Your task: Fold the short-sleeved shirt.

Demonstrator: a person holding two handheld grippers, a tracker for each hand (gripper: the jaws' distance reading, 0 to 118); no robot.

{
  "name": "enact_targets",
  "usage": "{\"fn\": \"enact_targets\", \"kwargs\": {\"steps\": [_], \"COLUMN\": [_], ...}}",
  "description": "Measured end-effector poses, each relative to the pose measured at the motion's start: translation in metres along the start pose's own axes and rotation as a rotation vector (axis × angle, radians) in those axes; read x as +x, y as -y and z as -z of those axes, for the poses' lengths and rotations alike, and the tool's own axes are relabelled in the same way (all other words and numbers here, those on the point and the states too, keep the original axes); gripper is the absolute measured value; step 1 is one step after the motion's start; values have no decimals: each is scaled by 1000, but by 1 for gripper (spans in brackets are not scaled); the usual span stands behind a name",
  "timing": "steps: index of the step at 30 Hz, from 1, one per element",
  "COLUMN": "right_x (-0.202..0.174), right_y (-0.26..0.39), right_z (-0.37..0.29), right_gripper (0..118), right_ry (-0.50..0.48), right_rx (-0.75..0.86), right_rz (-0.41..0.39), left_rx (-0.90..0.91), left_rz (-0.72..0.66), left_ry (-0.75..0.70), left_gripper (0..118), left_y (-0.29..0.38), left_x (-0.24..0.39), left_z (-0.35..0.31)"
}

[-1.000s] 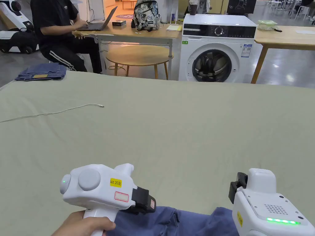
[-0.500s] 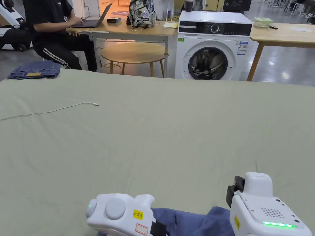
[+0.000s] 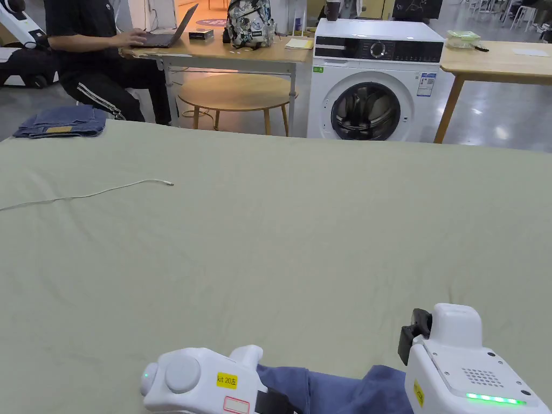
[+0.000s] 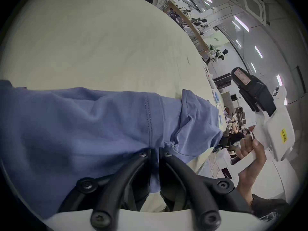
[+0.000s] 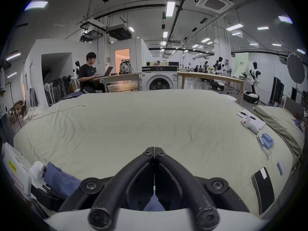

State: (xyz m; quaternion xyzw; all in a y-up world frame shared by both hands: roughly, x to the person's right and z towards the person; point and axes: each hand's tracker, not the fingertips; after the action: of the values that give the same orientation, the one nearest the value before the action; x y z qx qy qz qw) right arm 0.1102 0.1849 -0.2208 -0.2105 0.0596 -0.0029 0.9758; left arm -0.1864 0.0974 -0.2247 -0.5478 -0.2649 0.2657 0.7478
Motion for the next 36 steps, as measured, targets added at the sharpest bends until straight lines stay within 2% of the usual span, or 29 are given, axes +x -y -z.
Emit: {"fn": "enact_targets", "kwargs": {"steps": [1, 3, 4, 7, 8, 9, 10, 15, 20, 23, 25, 26, 28, 29, 30, 33, 36], "right_x": [0, 0, 0, -1, -1, -2, -2, -3, -4, -5, -6, -6, -7, -7, -7, -7, -6], "right_y": [0, -2, -3, -7, -8, -9, -10, -11, -8, -5, -4, -3, -3, -2, -2, -2, -4], "right_z": [0, -2, -3, -6, -6, -6, -7, -6, -7, -7, -7, -7, -6, -7, -7, -8, -8], "right_gripper": [0, 0, 0, 0, 0, 0, 0, 0, 0, 0, 0, 0, 0, 0, 0, 0, 0], "right_ry": [0, -1, 0, 2, 2, 2, 2, 0, -4, -6, -6, -6, -5, -5, -4, 0, 2], "right_rx": [5, 13, 23, 45, 50, 53, 54, 51, 44, 33, 28, 25, 21, 19, 17, 17, 19], "right_rz": [-1, -4, -4, -13, -16, -18, -19, -12, -7, -6, -7, -9, -12, -11, -12, -13, -16], "left_rx": [5, 52, 70, 125, 204, 214, 103, 129, 73, 145, 118, 110, 114, 123, 124, 149, 148], "left_rz": [-5, 8, 13, 28, -37, -43, -70, -166, -295, -294, -322, -325, -305, -285, -288, -346, -287], "left_ry": [0, -8, -10, -17, -9, -18, 17, 2, 53, 233, 303, 321, 274, 228, 224, 297, 248], "left_gripper": [11, 29, 32, 51, 55, 62, 64, 71, 71, 71, 70, 66, 42, 25, 15, 8, 7], "left_y": [3, 4, 4, 7, 7, 6, 12, 22, 38, 46, 46, 46, 45, 44, 44, 47, 48], "left_x": [8, 8, 6, 1, -6, -17, -26, -74, -119, -111, -114, -115, -112, -116, -120, -117, -109], "left_z": [-13, -36, -50, -95, -107, -118, -125, -143, -120, -110, -98, -91, -82, -79, -77, -79, -87]}}
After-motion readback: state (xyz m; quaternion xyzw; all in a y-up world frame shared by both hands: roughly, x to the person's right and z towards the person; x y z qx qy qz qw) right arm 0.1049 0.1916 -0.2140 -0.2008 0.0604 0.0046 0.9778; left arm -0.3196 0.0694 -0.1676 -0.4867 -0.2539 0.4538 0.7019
